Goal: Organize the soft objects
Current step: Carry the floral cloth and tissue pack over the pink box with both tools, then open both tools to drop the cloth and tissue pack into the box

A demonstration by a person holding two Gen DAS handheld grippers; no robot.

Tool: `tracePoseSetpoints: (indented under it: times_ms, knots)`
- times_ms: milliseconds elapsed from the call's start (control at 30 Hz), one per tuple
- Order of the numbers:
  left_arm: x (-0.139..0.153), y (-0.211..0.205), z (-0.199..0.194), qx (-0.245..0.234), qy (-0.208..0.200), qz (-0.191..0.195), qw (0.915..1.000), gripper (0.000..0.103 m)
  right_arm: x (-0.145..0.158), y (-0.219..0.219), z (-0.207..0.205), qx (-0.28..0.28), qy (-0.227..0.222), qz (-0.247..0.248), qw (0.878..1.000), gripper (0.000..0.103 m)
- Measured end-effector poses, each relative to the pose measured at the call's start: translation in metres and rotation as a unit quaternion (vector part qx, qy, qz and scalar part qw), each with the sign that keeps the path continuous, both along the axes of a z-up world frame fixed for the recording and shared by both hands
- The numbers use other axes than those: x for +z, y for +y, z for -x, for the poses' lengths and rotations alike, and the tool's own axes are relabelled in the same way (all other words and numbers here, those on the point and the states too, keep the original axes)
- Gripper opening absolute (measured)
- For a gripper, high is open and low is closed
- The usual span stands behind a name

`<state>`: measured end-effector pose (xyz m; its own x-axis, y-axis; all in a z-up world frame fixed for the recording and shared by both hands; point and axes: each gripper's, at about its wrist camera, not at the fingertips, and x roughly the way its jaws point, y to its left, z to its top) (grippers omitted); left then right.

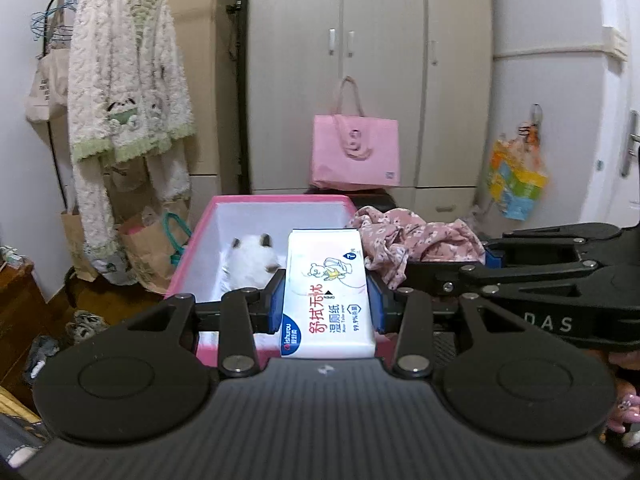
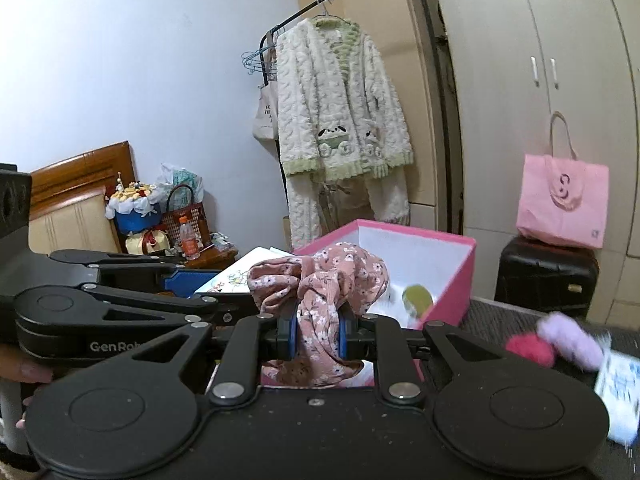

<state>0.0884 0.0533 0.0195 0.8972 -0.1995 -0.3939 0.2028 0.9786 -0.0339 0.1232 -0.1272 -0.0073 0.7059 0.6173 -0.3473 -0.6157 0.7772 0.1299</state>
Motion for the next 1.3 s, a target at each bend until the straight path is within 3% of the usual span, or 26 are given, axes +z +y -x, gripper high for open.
tracePoseSetpoints:
  times_ms: [367,700,833,1067,1300]
  knots:
    - [-0.020,0.026,-0.090,0.038,0.061,0.004,0.9974,0.039,-0.010,0.034,-0.095,0.042,0.047,0.031,0.998,0.022]
    - [-0.045,0.027,-0.127,0.091,0.092,-0.027,0.9912,0.042,-0.029,0.057,-0.130,0.031,0.039,0.104,0.993,0.028]
    - [-0.045,0.029,-0.121,0.110,0.080,-0.036,0.9902,0.050,-0.033,0.061,-0.134,0.009,0.029,0.132,0.991,0.054]
    - [-0.028,0.035,-0.096,0.072,0.079,-0.020,0.9941,0.057,-0.025,0.054,-0.113,-0.005,0.020,0.151,0.988,0.056]
    - [-0.006,0.030,-0.062,0.035,0.063,-0.036,0.9968,0.062,-0.006,0.043,-0.083,-0.025,0.031,0.176,0.984,0.059]
